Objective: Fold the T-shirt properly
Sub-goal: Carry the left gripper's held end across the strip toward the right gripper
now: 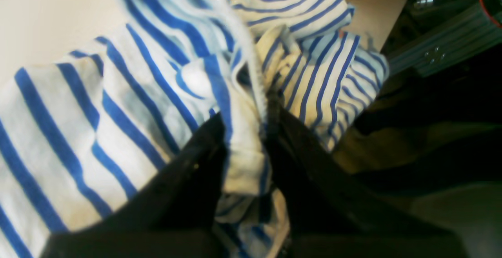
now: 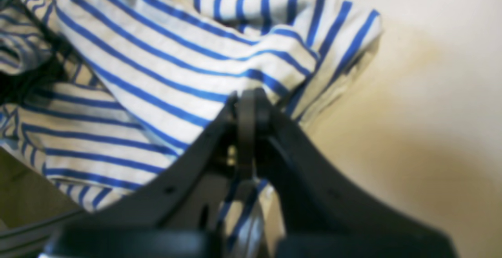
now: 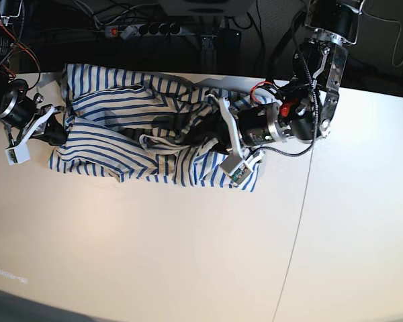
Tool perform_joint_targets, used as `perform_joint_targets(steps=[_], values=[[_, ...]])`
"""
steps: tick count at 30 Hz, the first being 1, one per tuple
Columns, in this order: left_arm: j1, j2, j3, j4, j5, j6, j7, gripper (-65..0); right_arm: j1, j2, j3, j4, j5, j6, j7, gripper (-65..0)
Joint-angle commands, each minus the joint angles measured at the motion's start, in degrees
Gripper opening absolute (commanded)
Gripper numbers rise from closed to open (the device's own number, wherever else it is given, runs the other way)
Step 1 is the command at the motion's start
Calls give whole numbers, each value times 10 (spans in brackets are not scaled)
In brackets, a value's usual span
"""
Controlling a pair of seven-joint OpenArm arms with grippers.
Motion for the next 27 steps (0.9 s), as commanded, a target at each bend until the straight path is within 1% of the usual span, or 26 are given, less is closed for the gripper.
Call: perform_joint_targets(steps=[1, 5, 7, 8, 10, 11, 12, 13, 15, 18, 21, 25, 27], values=[[-14, 11, -1, -2, -13, 2, -13, -650, 5, 12, 5, 7, 9, 38, 11, -650], [-29, 37, -1, -27, -14, 2, -4, -650, 5, 12, 5, 7, 9, 38, 11, -650], [-29, 42, 1, -28, -16, 2, -3, -650, 5, 12, 5, 7, 9, 38, 11, -650], [-29, 42, 5, -28, -16, 2, -2, -599, 5, 12, 5, 7, 9, 38, 11, -650], [-29, 42, 19, -29, -15, 2, 2, -439, 5, 12, 5, 7, 9, 38, 11, -650], [-29, 42, 29, -29, -15, 2, 3, -377, 5, 12, 5, 7, 9, 38, 11, -650], [-29, 42, 40, -29, -13, 2, 5, -342, 5, 12, 5, 7, 9, 38, 11, -650], [-29, 43, 51, -29, -9, 2, 5, -332, 5, 12, 5, 7, 9, 38, 11, -650], [-29, 43, 74, -29, -7, 2, 5, -332, 5, 12, 5, 7, 9, 38, 11, -650], [-29, 52, 95, -29, -7, 2, 5, -332, 5, 12, 5, 7, 7, 38, 11, -650], [-29, 70, 96, -28, -24, 2, 5, -332, 6, 12, 5, 7, 7, 38, 12, -650], [-29, 81, 96, -28, -65, 2, 6, -333, 5, 12, 5, 7, 7, 38, 13, -650], [-29, 87, 96, -29, -67, 0, 7, -333, 5, 12, 5, 7, 6, 38, 13, -650]])
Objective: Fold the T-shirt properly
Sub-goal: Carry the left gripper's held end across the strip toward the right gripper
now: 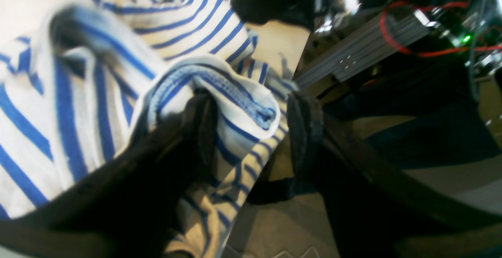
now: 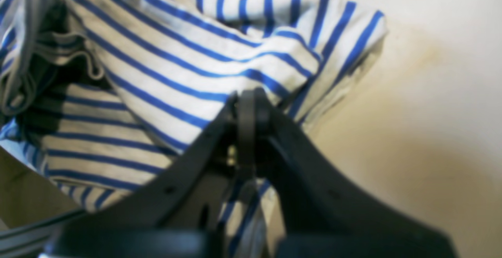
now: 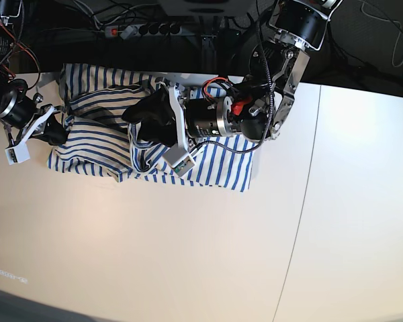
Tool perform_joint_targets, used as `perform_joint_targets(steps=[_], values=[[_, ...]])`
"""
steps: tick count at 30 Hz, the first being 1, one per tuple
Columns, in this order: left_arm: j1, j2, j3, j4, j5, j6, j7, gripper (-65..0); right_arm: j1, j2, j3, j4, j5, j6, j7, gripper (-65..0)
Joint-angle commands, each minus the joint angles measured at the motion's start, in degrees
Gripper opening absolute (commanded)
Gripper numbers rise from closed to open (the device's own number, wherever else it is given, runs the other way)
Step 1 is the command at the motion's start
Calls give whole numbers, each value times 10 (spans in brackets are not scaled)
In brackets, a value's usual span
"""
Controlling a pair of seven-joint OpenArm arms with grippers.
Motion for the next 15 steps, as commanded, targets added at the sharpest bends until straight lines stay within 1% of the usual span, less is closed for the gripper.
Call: perform_joint_targets(steps=[1, 5, 9, 13, 15], values=[[-7, 9, 1, 9, -14, 0, -10, -333, 6, 12, 5, 7, 5, 38, 13, -650], [-7, 17, 1, 9, -14, -1, -10, -333, 6, 12, 5, 7, 5, 38, 13, -650], [-5, 17, 16, 9, -10, -1, -10, -333, 6, 12, 5, 7, 5, 38, 13, -650], [-5, 17, 30, 9, 55, 0, -13, -330, 6, 12, 5, 7, 4, 38, 13, -650], [-5, 17, 35, 9, 87, 0, -16, -277, 6, 12, 5, 7, 5, 38, 13, -650]])
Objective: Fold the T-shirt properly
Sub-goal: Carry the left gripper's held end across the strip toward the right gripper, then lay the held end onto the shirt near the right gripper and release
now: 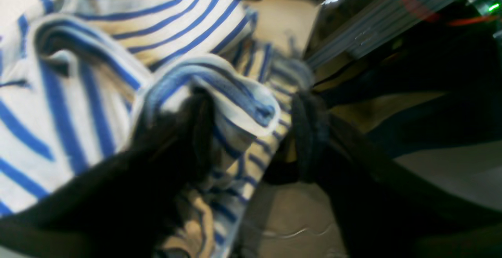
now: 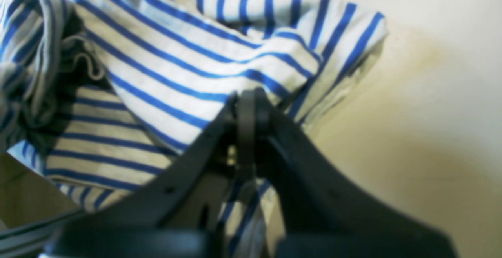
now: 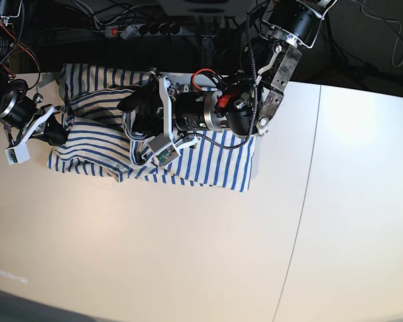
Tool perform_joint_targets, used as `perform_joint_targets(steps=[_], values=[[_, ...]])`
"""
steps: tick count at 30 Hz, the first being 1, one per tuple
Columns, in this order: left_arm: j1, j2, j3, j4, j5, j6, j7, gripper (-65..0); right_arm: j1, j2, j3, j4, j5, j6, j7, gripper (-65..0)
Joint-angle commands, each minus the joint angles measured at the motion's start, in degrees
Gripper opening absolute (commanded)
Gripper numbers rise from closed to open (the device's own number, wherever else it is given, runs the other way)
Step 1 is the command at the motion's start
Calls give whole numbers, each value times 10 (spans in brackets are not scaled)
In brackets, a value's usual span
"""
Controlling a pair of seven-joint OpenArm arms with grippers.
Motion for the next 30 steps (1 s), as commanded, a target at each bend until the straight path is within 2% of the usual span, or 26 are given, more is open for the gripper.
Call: perform_joint_targets(steps=[1, 2, 4, 6, 14, 17, 20, 25, 30], values=[[-7, 6, 5, 9, 8, 0, -19, -258, 6, 12, 5, 7, 7, 38, 13, -650], [-7, 6, 9, 9, 32, 7, -29, -257, 6, 12, 5, 7, 7, 38, 13, -650], [-9, 7, 22, 9, 90, 46, -49, -257, 6, 12, 5, 7, 7, 38, 14, -650], [-12, 8, 42, 9, 126, 70, -50, -257, 6, 12, 5, 7, 7, 38, 14, -650], [-12, 13, 162, 9, 141, 132, -84, -258, 6, 12, 5, 7, 6, 38, 26, -650], [-12, 35, 176, 11, 204, 135, -85, -258, 6, 12, 5, 7, 6, 38, 26, -650], [-16, 52, 176, 11, 240, 135, -96, -258, 6, 12, 5, 7, 4, 38, 26, -650], [-42, 55, 176, 11, 252, 135, -96, -258, 6, 12, 5, 7, 4, 38, 26, -650], [-54, 54, 180, 11, 303, 135, -94, -258, 6, 12, 5, 7, 4, 38, 26, -650]])
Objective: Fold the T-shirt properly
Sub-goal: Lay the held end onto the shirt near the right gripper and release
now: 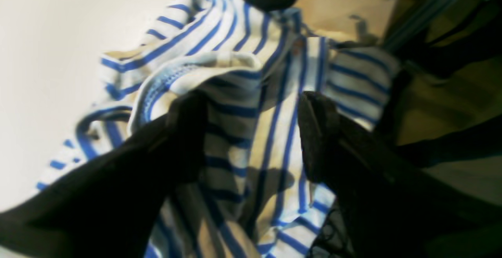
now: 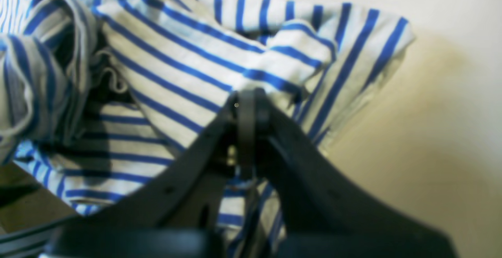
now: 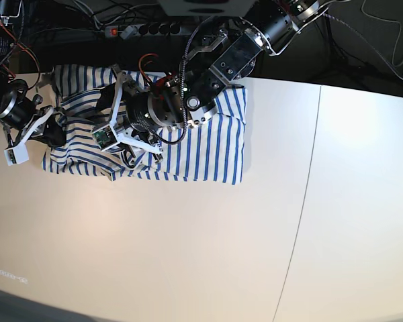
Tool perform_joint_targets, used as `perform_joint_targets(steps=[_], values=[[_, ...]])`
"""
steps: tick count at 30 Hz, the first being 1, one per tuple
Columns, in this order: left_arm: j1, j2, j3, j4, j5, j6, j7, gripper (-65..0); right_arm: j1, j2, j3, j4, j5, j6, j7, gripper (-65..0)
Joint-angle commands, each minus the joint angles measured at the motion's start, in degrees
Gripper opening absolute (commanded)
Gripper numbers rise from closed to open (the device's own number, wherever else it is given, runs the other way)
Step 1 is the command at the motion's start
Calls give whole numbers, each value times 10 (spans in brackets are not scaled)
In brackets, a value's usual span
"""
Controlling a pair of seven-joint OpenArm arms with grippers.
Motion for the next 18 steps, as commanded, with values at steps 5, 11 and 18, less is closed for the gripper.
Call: perform_joint_targets(steps=[5, 11, 18], values=[[-8, 8, 46, 11, 61, 3, -14, -258, 11, 12, 5, 7, 8, 38, 13, -650], [-23, 2, 145, 11, 175, 41, -32, -259, 18, 12, 5, 7, 5, 38, 15, -650], [-46, -19, 172, 11, 271, 114, -21, -259, 19, 12, 5, 7, -5, 38, 14, -650]])
